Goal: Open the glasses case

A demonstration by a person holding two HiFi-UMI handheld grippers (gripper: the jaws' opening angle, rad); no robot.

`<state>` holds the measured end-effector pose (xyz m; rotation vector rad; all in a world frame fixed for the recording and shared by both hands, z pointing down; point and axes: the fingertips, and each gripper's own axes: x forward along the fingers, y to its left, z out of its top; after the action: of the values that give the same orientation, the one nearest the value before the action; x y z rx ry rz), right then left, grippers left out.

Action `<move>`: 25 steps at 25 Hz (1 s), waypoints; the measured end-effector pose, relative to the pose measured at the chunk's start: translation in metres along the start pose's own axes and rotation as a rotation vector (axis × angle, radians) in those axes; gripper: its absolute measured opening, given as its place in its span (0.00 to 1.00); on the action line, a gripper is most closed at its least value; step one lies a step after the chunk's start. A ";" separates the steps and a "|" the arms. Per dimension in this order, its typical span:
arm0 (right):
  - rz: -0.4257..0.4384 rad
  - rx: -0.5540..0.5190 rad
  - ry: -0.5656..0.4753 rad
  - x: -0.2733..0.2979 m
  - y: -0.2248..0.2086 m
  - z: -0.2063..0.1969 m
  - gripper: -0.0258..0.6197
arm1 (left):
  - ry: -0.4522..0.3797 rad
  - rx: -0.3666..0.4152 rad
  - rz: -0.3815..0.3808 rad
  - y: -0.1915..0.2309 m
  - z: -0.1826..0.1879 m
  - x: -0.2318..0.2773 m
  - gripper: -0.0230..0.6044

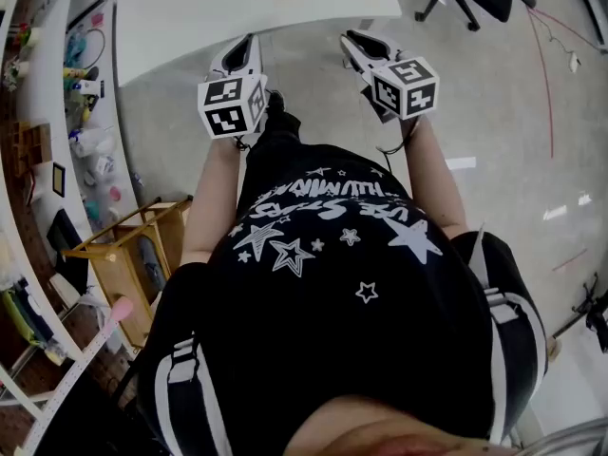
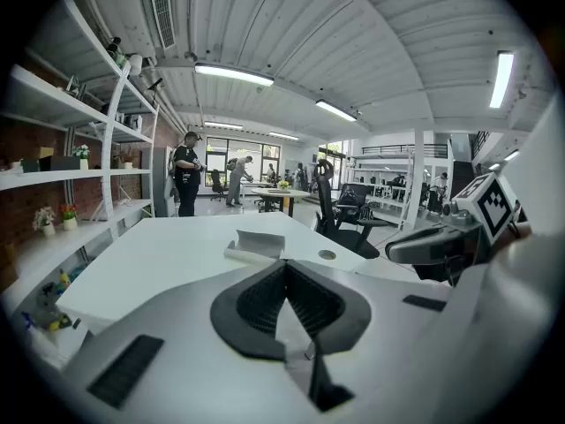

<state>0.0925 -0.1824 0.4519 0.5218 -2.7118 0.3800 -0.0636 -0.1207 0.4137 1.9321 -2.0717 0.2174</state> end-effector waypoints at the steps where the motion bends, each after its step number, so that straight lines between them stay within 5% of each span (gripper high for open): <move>1: 0.005 -0.002 -0.001 -0.005 0.003 -0.002 0.14 | -0.004 -0.001 0.005 -0.004 0.000 -0.005 0.06; 11: 0.012 0.026 -0.014 -0.024 0.035 -0.023 0.14 | -0.026 0.025 -0.007 -0.018 0.003 -0.041 0.06; 25: -0.073 -0.010 -0.023 -0.031 0.125 -0.021 0.09 | -0.034 -0.049 -0.059 0.013 -0.030 -0.139 0.06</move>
<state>0.0756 -0.0536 0.4350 0.6243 -2.7062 0.3429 -0.0657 0.0217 0.3993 1.9772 -2.0183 0.1210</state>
